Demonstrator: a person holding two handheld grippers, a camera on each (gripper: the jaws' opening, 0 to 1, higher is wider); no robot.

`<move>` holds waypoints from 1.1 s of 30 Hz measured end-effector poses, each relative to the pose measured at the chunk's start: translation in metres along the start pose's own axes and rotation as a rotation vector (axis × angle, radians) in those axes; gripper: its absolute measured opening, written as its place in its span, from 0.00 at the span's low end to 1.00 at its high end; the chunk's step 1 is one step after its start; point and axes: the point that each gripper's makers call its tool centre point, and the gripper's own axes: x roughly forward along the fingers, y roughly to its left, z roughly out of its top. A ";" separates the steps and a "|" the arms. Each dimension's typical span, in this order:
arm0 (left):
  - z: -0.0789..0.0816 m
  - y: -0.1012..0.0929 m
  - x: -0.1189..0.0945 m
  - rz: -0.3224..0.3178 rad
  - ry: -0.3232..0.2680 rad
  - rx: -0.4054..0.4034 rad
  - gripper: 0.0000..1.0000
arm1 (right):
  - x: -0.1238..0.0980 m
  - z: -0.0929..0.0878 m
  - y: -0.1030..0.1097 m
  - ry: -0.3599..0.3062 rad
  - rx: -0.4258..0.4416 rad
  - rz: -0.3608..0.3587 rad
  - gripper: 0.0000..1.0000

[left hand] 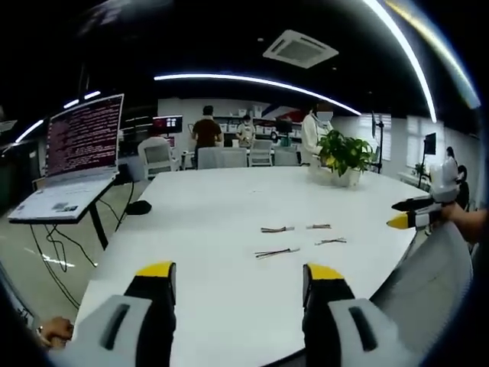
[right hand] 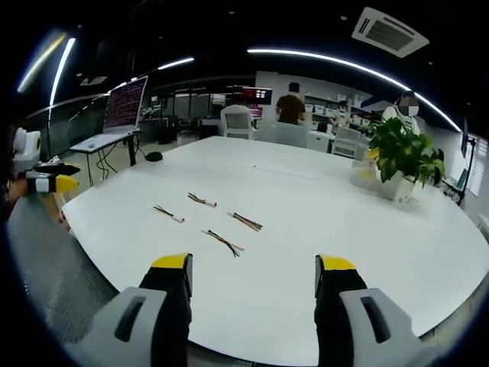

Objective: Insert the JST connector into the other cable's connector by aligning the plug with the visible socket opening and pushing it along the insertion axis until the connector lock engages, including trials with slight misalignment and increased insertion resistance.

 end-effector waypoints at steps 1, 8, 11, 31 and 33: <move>0.000 0.000 0.000 0.000 0.001 0.000 0.65 | 0.000 0.000 0.000 0.000 -0.002 0.002 0.62; -0.004 0.000 0.002 0.002 0.023 0.009 0.64 | 0.000 0.002 0.000 -0.017 0.009 0.010 0.61; -0.005 0.001 0.002 0.005 0.031 0.016 0.64 | 0.000 0.002 0.002 -0.019 0.006 0.017 0.61; 0.003 0.000 0.002 0.003 -0.014 -0.011 0.66 | -0.005 0.003 0.005 -0.023 0.005 0.029 0.61; 0.005 0.001 0.001 0.001 -0.026 -0.029 0.66 | -0.004 0.003 0.006 -0.022 -0.001 0.031 0.61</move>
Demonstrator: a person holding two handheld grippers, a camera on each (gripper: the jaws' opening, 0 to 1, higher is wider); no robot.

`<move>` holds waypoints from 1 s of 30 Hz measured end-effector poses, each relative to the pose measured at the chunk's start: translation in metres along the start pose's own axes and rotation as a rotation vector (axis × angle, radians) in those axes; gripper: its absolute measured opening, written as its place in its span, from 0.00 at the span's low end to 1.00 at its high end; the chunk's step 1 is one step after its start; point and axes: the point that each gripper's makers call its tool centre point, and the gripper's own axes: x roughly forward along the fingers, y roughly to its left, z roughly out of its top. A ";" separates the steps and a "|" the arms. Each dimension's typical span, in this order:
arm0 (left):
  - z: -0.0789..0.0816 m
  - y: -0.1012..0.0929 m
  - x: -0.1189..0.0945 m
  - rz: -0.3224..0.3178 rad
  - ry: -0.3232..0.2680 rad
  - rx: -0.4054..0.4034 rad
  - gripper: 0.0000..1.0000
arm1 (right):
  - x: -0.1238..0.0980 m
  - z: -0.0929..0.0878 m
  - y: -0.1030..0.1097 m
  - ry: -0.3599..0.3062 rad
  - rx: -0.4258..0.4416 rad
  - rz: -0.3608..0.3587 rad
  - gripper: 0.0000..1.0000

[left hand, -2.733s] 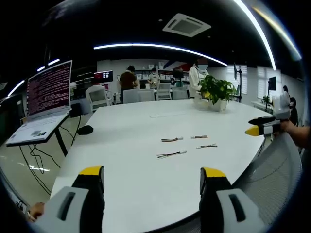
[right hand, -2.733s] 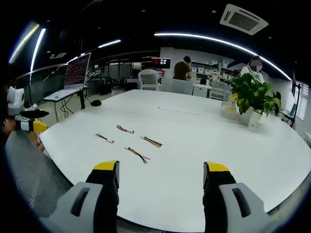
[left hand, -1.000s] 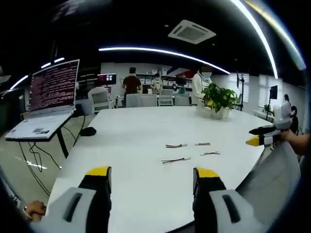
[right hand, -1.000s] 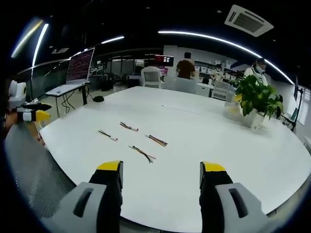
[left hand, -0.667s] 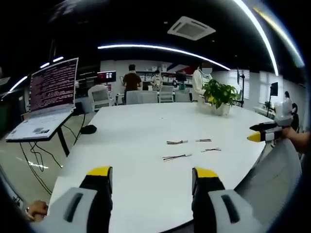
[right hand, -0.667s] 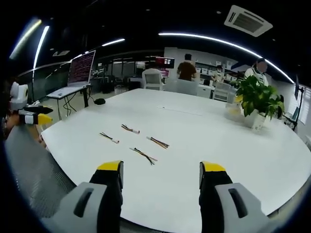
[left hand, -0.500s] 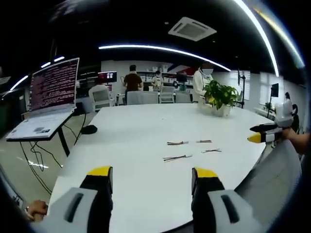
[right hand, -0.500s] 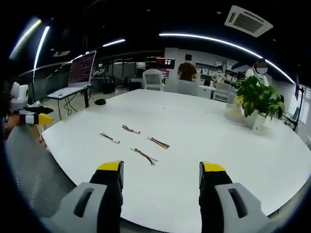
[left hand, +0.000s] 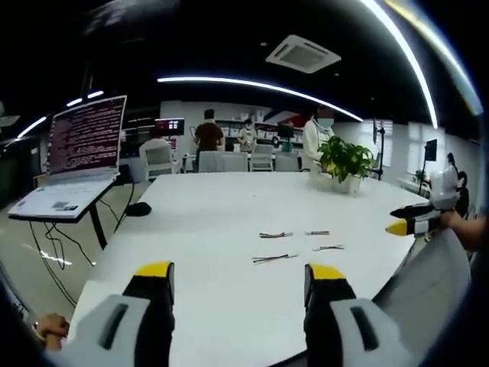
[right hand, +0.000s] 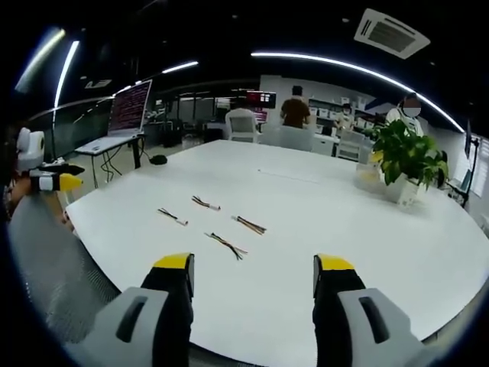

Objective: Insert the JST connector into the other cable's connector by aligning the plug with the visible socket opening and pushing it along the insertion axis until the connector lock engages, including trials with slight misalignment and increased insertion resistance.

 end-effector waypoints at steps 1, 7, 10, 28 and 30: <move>0.000 -0.001 0.000 0.000 -0.001 0.004 0.67 | 0.000 0.000 -0.001 -0.003 0.006 -0.003 0.61; -0.002 -0.003 0.000 -0.007 0.017 0.022 0.69 | 0.001 -0.001 0.000 0.011 -0.006 0.004 0.60; 0.003 -0.003 0.000 -0.008 -0.020 0.000 0.74 | 0.000 0.006 -0.001 -0.044 0.048 0.014 0.61; -0.015 -0.012 0.007 -0.082 0.116 -0.034 0.82 | 0.007 -0.007 -0.005 0.042 0.062 0.013 0.67; -0.015 -0.013 0.008 -0.099 0.123 -0.048 0.86 | 0.008 -0.009 -0.007 0.053 0.090 0.007 0.68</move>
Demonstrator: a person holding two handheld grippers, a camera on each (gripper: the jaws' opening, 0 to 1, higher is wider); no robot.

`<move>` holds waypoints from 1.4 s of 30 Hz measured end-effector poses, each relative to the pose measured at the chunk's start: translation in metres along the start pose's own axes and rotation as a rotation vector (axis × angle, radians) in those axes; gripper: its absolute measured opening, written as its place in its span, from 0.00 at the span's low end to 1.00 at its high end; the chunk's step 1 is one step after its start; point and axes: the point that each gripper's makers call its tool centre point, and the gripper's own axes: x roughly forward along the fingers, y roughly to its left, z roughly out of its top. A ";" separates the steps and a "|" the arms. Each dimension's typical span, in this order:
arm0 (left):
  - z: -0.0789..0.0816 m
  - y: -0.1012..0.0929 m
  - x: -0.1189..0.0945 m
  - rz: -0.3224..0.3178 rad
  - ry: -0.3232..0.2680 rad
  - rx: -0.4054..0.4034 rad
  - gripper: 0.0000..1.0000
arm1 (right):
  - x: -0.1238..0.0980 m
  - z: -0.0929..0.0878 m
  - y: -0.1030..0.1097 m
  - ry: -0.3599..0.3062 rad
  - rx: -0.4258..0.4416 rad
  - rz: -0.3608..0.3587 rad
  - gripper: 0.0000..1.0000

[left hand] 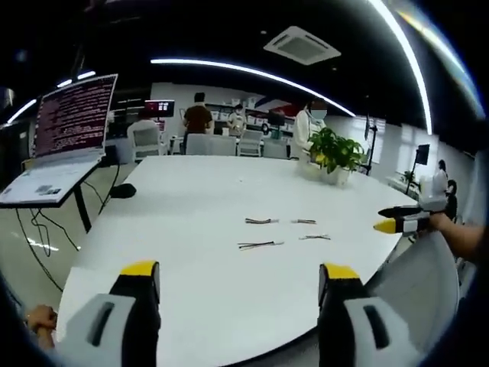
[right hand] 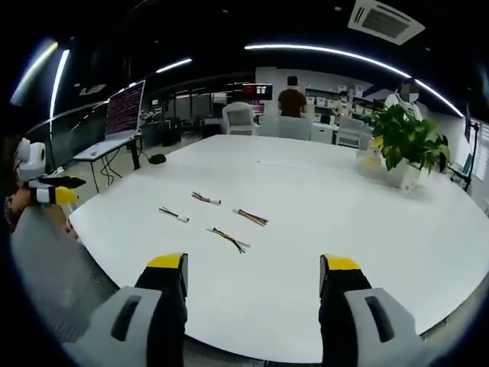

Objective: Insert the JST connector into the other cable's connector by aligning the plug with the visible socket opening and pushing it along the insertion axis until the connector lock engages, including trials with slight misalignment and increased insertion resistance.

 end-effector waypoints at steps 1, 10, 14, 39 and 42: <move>-0.002 -0.003 0.000 -0.023 0.015 -0.050 0.90 | 0.000 0.000 -0.001 0.000 0.008 -0.005 0.68; 0.007 -0.018 0.001 -0.220 -0.024 -0.188 0.99 | -0.002 0.007 0.001 -0.041 0.123 0.027 0.73; 0.008 -0.026 0.002 -0.273 -0.014 -0.188 0.99 | -0.004 0.012 0.008 -0.066 0.121 0.047 0.74; 0.026 -0.023 0.005 -0.289 0.080 -0.108 0.99 | -0.002 0.030 0.003 -0.053 0.046 0.211 0.71; 0.040 -0.022 0.012 -0.309 0.070 -0.098 0.99 | -0.003 0.038 0.001 -0.062 0.032 0.226 0.71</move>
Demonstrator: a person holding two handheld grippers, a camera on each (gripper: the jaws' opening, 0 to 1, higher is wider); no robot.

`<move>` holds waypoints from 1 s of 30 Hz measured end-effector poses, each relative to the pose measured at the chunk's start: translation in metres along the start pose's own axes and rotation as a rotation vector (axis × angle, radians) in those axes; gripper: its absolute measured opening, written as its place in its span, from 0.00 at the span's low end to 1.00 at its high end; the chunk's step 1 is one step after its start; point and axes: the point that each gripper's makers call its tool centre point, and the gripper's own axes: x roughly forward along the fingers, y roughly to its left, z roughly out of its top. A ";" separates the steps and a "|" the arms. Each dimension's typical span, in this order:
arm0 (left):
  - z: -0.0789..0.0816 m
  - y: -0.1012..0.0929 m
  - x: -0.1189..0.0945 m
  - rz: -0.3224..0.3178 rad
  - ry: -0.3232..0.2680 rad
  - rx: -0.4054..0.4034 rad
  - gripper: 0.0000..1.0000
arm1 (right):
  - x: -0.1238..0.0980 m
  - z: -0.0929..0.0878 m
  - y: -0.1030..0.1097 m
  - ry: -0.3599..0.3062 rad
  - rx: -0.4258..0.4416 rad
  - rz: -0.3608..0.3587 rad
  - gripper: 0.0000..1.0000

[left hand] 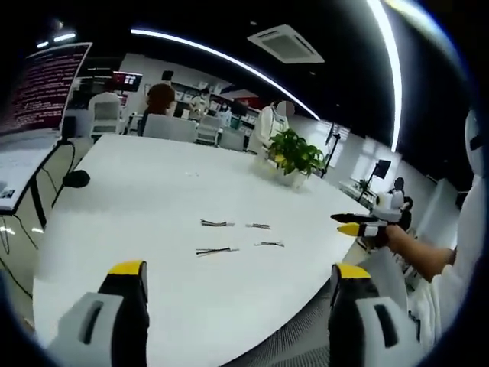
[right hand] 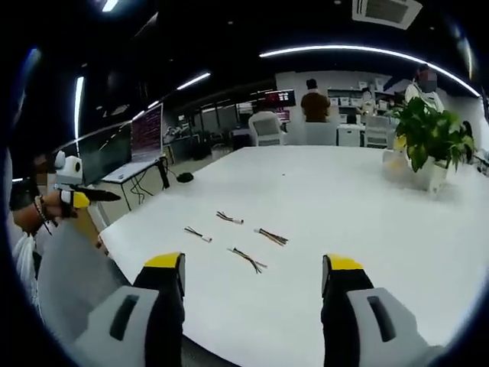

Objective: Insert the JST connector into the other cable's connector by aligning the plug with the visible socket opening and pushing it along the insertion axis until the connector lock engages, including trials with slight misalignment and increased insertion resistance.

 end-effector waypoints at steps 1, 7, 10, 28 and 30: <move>0.005 -0.001 0.002 -0.010 -0.004 0.009 0.99 | 0.000 0.002 -0.001 -0.002 -0.010 0.005 0.70; 0.029 -0.002 0.015 -0.049 0.010 0.103 0.99 | 0.000 0.014 -0.009 -0.003 -0.040 0.030 0.65; 0.037 -0.009 0.022 -0.093 0.028 0.148 0.99 | 0.001 0.023 -0.014 -0.016 -0.055 0.028 0.65; 0.058 -0.012 0.074 -0.372 0.084 0.383 0.97 | 0.042 0.040 -0.008 0.096 -0.264 0.257 0.51; 0.060 -0.009 0.079 -0.382 0.088 0.384 0.96 | 0.046 0.041 -0.011 0.104 -0.300 0.251 0.48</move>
